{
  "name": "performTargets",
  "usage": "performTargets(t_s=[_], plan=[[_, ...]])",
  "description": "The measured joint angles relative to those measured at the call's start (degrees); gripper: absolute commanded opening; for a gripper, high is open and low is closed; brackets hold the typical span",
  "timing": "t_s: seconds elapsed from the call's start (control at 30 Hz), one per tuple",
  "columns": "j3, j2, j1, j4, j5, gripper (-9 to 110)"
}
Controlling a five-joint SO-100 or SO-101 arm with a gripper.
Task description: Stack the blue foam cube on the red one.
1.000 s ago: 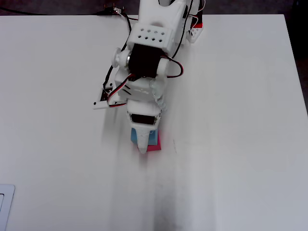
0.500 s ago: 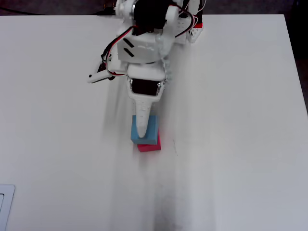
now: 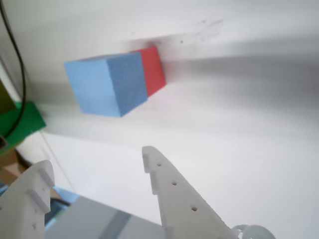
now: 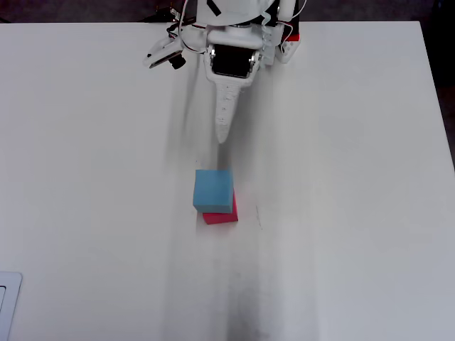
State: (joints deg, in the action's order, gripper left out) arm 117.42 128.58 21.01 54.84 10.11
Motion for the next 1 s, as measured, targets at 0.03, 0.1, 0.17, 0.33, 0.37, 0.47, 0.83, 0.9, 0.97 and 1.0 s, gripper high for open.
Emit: performTargets(t_s=[0.03,0.1,0.17,0.33,0.37,0.47,0.83,0.9,0.97,1.0], plan=[[2.5,2.0,0.4,-1.8,0.3,15],[7.8,6.2,0.4,-4.8,0.7,13],[13.4,10.8,0.4,-8.3,0.8,12],[25.3,20.8,-0.7,-15.0,1.4,8],[27.8,23.1,-1.0,-16.1,1.5,8],[35.1,30.1,-1.4,-19.5,1.6,8],[51.3,52.8,-2.5,-19.2,1.7,8],[51.9,53.3,-2.5,-19.2,1.7,8],[52.9,53.4,-2.5,-19.2,1.7,9],[53.2,53.4,-2.5,-18.7,1.7,9]])
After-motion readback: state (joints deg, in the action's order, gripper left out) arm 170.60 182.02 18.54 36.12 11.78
